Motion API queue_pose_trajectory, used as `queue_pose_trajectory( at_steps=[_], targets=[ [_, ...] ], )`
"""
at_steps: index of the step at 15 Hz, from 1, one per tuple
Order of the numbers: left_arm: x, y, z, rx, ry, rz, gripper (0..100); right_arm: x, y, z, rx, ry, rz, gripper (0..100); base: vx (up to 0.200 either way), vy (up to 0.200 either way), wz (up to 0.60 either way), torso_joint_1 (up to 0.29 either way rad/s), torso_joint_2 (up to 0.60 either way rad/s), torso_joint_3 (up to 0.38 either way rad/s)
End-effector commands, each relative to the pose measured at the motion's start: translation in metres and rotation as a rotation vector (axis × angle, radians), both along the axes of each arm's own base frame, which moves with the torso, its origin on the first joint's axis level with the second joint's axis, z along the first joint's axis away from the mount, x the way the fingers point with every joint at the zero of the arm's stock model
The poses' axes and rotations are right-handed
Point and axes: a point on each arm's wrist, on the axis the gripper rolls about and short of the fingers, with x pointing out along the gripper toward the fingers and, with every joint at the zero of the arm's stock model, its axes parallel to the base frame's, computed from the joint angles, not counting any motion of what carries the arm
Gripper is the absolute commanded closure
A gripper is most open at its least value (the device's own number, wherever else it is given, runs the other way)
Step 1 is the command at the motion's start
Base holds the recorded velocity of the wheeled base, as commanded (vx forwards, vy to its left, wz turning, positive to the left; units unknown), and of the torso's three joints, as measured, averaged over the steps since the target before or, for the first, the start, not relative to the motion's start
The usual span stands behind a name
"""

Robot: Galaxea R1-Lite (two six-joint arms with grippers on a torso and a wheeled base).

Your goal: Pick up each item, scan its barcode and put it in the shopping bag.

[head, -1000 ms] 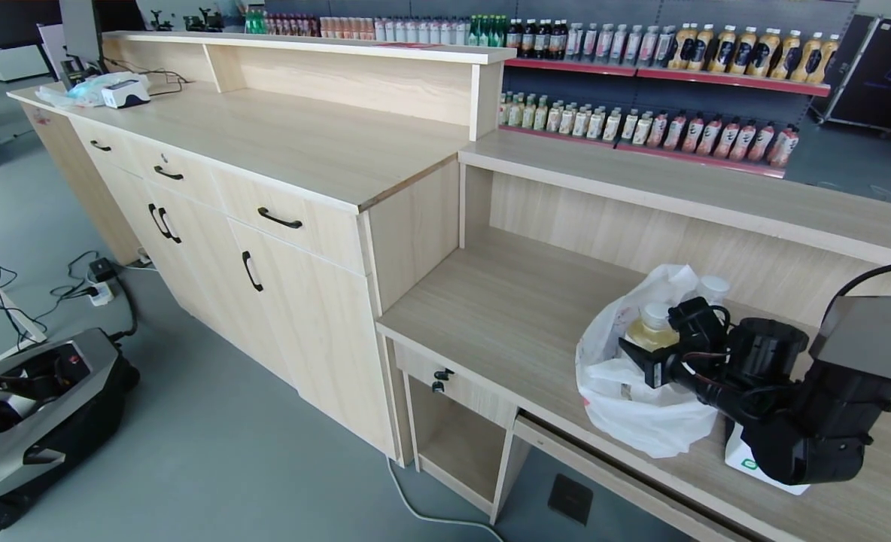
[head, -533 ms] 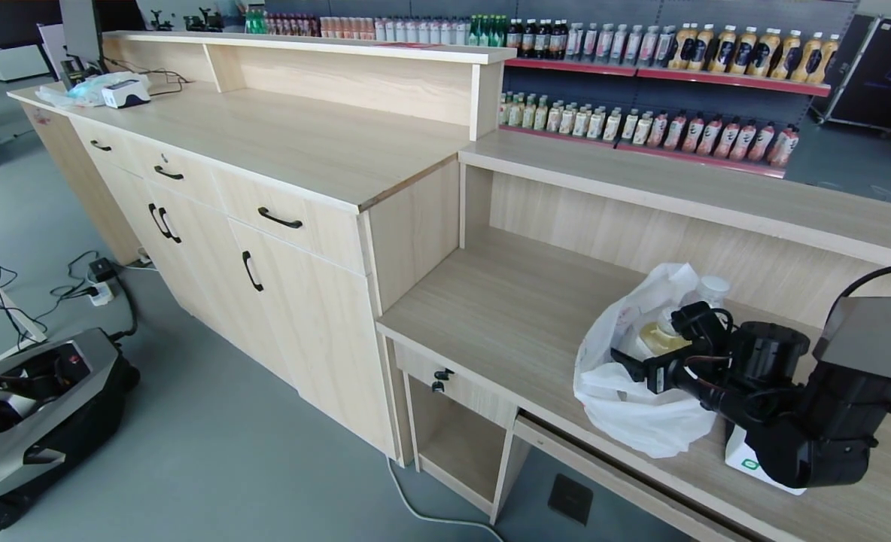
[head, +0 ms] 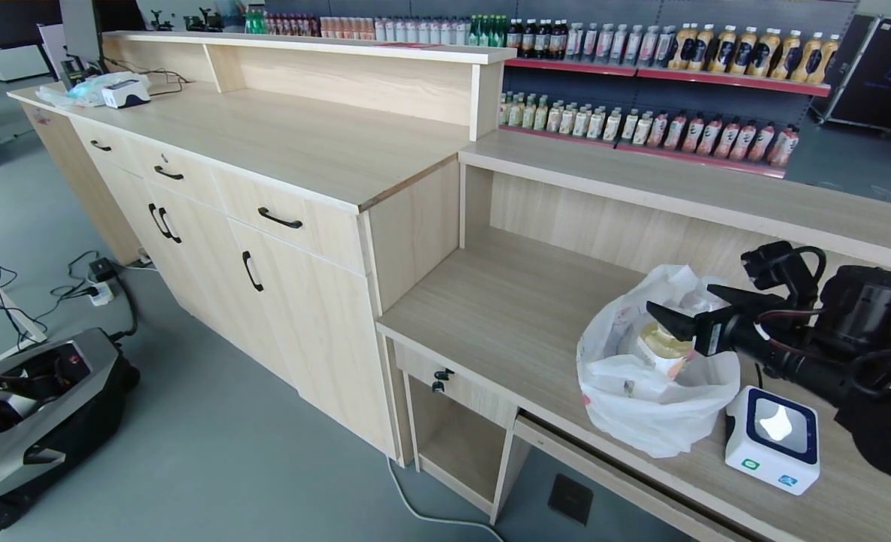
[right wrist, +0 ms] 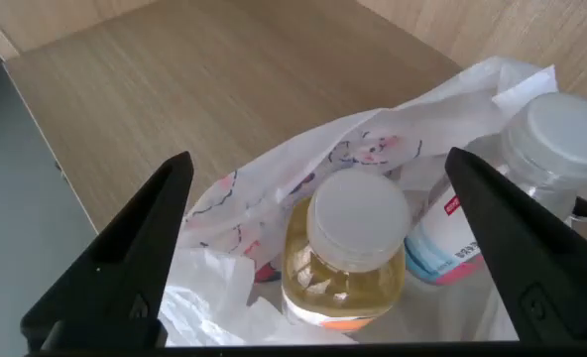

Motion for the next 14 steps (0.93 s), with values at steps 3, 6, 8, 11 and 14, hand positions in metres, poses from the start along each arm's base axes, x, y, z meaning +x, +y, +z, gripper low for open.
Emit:
queue_pose_trajectory(
  at_steps=[3,6,8,11,14],
  targets=[
    [0.000,0.000,0.000,0.000,0.000,0.000,0,-0.084,-0.054,0.077,-0.222,-0.125,-0.225,0,0.000,0.000,-0.20,0.001,0.00,0.001],
    [0.000,0.000,0.000,0.000,0.001,0.000,0,-0.107,-0.062,0.104,-0.171,-0.166,-0.314,0,0.000,0.000,-0.60,-0.106,0.21,0.102],
    [0.000,0.000,0.000,0.000,0.000,0.000,0,-0.128,-0.060,0.120,-0.116,-0.120,-0.396,0,0.000,0.000,-0.60,-0.188,0.38,0.166],
    [0.000,0.000,0.000,0.000,0.000,0.000,0,-0.154,-0.053,0.139,-0.062,-0.081,-0.459,0,0.000,0.000,-0.60,-0.232,0.43,0.206],
    [0.000,0.000,0.000,0.000,0.001,0.000,0,-0.172,-0.047,0.143,-0.064,-0.097,-0.476,0,0.000,0.000,-0.60,-0.295,0.55,0.246]
  ],
)
